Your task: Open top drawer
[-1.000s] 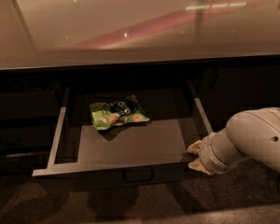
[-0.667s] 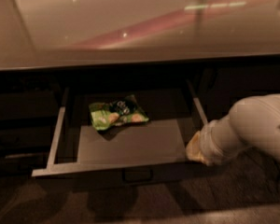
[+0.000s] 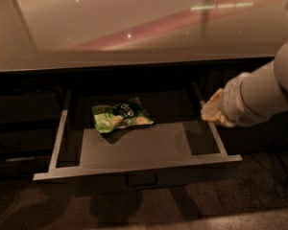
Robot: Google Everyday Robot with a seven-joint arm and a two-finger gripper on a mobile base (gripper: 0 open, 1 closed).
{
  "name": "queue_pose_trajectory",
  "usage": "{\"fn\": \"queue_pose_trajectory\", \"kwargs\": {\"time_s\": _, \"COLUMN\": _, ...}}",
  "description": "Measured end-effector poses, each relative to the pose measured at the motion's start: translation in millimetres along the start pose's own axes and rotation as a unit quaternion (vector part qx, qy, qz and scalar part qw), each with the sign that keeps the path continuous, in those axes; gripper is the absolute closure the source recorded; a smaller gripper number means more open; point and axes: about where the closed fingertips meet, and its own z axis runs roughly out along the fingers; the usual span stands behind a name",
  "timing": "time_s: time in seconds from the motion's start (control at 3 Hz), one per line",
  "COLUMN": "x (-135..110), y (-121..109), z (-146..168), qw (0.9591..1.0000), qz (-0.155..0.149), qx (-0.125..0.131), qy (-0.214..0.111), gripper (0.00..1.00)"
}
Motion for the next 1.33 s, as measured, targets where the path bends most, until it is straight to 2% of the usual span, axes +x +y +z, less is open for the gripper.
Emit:
{"fn": "queue_pose_trajectory", "kwargs": {"time_s": 0.33, "x": -3, "y": -9, "z": -8, "qw": 0.9999, "qz": 0.001, "qx": 0.01, "qy": -0.004, "gripper": 1.0}}
{"fn": "queue_pose_trajectory", "kwargs": {"time_s": 0.67, "x": 8, "y": -5, "z": 9, "qw": 0.9928, "qz": 0.027, "qx": -0.054, "qy": -0.104, "gripper": 1.0}}
{"fn": "queue_pose_trajectory", "kwargs": {"time_s": 1.0, "x": 22, "y": -4, "z": 20, "qw": 0.9651, "qz": 0.048, "qx": -0.117, "qy": -0.23, "gripper": 1.0}}
{"fn": "queue_pose_trajectory", "kwargs": {"time_s": 1.33, "x": 32, "y": 1, "z": 36, "qw": 0.954, "qz": 0.067, "qx": -0.137, "qy": -0.258, "gripper": 1.0}}
